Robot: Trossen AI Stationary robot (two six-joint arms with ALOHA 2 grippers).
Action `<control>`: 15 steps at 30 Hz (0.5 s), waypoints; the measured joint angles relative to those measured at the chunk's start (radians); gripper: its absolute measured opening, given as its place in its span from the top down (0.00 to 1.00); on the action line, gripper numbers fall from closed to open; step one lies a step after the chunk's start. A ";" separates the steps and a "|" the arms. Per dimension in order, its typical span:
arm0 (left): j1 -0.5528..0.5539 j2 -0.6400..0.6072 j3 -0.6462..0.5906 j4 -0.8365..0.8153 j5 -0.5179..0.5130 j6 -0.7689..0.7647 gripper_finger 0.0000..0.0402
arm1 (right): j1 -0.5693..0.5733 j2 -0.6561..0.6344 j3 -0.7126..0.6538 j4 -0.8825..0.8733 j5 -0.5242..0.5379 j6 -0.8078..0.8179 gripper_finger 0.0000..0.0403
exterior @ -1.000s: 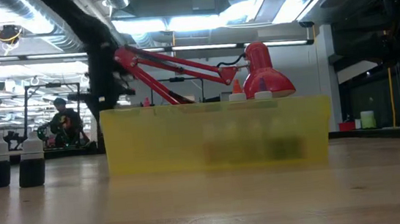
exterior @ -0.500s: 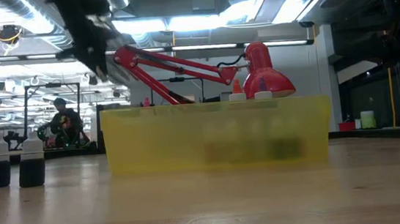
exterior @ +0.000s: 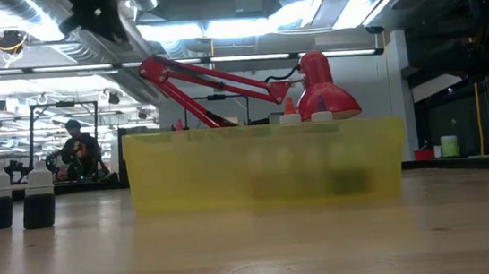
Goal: Pick & Place food coloring
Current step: Put the small black food bottle into the yellow bin
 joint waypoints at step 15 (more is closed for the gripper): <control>-0.398 0.258 0.309 0.000 -0.241 0.015 0.84 | 0.000 0.000 0.000 0.000 0.000 0.000 0.14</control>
